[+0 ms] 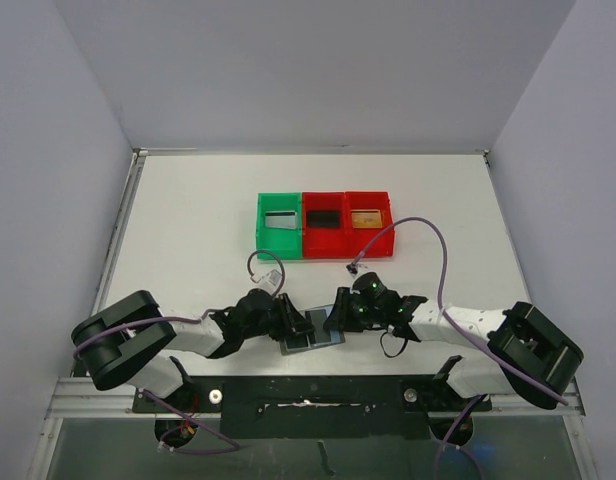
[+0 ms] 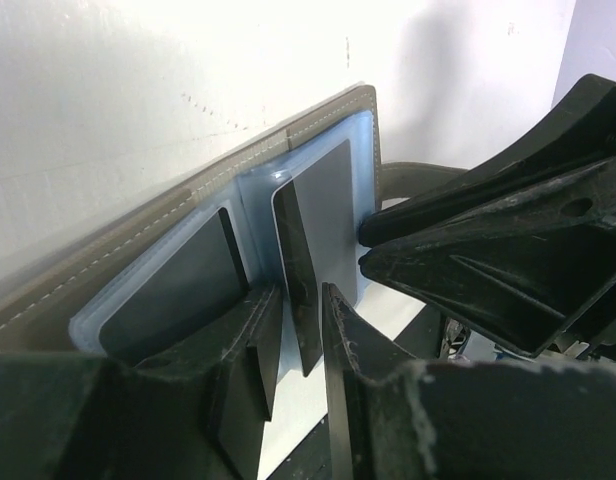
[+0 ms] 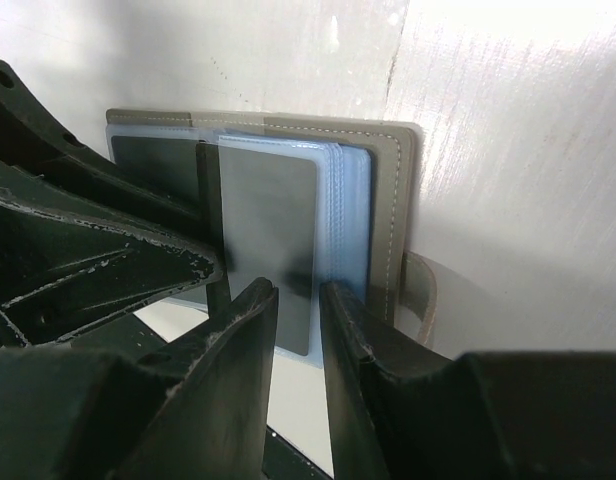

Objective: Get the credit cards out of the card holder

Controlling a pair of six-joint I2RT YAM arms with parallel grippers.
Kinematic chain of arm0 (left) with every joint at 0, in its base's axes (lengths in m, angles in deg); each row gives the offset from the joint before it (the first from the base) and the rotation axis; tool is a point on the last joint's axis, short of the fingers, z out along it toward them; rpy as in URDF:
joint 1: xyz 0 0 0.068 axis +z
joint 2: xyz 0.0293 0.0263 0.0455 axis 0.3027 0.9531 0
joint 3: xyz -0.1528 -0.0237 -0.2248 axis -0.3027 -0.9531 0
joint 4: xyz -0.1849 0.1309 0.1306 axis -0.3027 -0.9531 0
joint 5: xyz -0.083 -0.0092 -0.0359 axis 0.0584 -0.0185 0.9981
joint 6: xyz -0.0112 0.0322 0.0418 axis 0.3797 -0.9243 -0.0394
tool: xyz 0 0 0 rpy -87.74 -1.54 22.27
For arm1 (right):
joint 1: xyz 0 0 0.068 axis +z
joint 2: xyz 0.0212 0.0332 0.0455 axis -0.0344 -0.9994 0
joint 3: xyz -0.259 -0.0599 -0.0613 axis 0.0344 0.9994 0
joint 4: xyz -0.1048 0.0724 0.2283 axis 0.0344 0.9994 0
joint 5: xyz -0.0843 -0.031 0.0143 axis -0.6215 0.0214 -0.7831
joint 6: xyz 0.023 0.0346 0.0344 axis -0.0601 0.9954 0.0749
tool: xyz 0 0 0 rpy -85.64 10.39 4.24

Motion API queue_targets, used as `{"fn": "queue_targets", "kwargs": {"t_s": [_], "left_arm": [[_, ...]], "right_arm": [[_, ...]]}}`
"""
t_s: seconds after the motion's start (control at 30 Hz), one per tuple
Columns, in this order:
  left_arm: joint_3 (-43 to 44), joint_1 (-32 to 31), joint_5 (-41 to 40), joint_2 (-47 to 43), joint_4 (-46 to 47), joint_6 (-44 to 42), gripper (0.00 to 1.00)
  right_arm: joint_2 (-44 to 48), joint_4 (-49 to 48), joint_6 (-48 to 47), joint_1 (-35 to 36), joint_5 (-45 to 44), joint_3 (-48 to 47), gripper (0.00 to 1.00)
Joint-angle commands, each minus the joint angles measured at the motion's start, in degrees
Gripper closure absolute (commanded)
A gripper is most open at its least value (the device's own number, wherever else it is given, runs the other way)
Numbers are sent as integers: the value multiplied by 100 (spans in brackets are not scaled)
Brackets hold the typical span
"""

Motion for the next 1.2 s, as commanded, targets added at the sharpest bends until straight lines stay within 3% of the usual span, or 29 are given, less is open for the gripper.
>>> {"fn": "queue_targets", "kwargs": {"t_s": [0.0, 0.37, 0.53, 0.7, 0.87, 1.03, 1.17], "left_arm": [[-90, -14, -23, 16, 534, 166, 79], [-301, -14, -16, -128, 990, 343, 98], [-279, -6, 86, -7, 1122, 377, 98], [-248, -5, 203, 201, 1413, 421, 87], [-196, -5, 366, 522, 1799, 446, 84], [-204, -1, 419, 639, 1952, 539, 100], [-236, 2, 351, 528, 1753, 529, 100]], "right_arm": [[28, 288, -73, -77, -231, 176, 73], [171, 604, -294, -160, -187, 56, 73], [218, 602, -285, -199, -177, 61, 72], [271, 506, -276, -224, -69, 50, 73], [221, 412, -302, -241, 47, 30, 72], [175, 458, -296, -244, 17, 46, 72], [226, 635, -310, -256, -147, -3, 73]]}}
